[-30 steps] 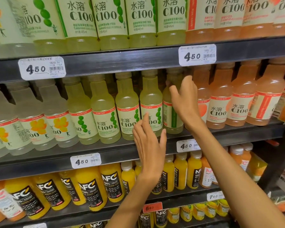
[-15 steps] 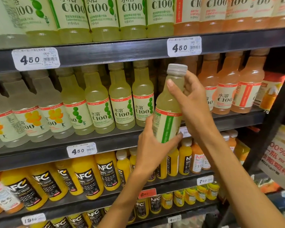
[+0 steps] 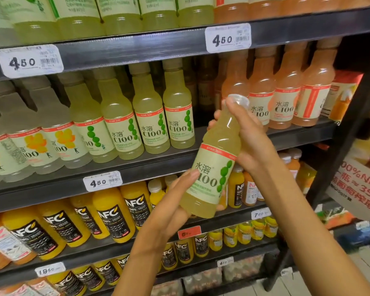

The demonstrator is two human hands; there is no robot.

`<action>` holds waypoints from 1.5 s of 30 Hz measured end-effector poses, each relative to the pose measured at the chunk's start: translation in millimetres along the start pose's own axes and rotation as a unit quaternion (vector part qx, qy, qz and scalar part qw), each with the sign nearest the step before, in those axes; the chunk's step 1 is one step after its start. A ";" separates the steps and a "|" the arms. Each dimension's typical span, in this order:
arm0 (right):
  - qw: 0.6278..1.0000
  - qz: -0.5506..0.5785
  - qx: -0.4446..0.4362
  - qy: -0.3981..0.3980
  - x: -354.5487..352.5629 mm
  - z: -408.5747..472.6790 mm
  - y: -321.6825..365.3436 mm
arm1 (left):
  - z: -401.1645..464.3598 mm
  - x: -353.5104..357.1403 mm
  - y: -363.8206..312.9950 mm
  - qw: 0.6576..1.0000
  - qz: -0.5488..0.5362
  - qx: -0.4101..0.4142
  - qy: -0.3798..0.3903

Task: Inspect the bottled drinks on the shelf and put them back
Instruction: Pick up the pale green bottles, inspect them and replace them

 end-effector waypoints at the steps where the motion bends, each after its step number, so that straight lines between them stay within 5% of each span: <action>1: 1.000 -0.010 -0.014 -0.022 -7.3 -3.5 -0.2 | 0.5 -4.6 2.8 1.000 0.014 -0.001 -0.017; 10: 0.995 -0.006 -0.085 -0.057 -56.1 -46.6 25.6 | 5.1 1.3 53.1 0.996 0.027 -0.084 -0.003; 20: 0.943 0.063 -0.197 -0.259 -158.7 -180.6 53.1 | 39.4 63.8 129.4 0.973 0.038 -0.206 0.096; 25: 0.856 0.114 -0.347 -0.366 -166.1 -296.9 41.4 | 26.6 110.9 164.0 0.935 0.071 -0.265 0.223; 34: 0.658 0.102 -0.544 -0.511 -78.2 -514.8 -40.4 | -117.0 170.6 226.5 0.810 0.119 -0.350 0.455; 45: 0.471 0.093 -0.694 -0.536 49.7 -747.8 -123.3 | -348.8 290.7 272.4 0.624 0.224 -0.331 0.672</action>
Point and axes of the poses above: each hand's wrist, its own z-axis towards the middle knuckle, its own x-axis out of the palm, y = z × x, the point moved 9 cm from there along z, towards the middle knuckle, and after that the axes turned 8 degrees about z, right-handed, at the moved point
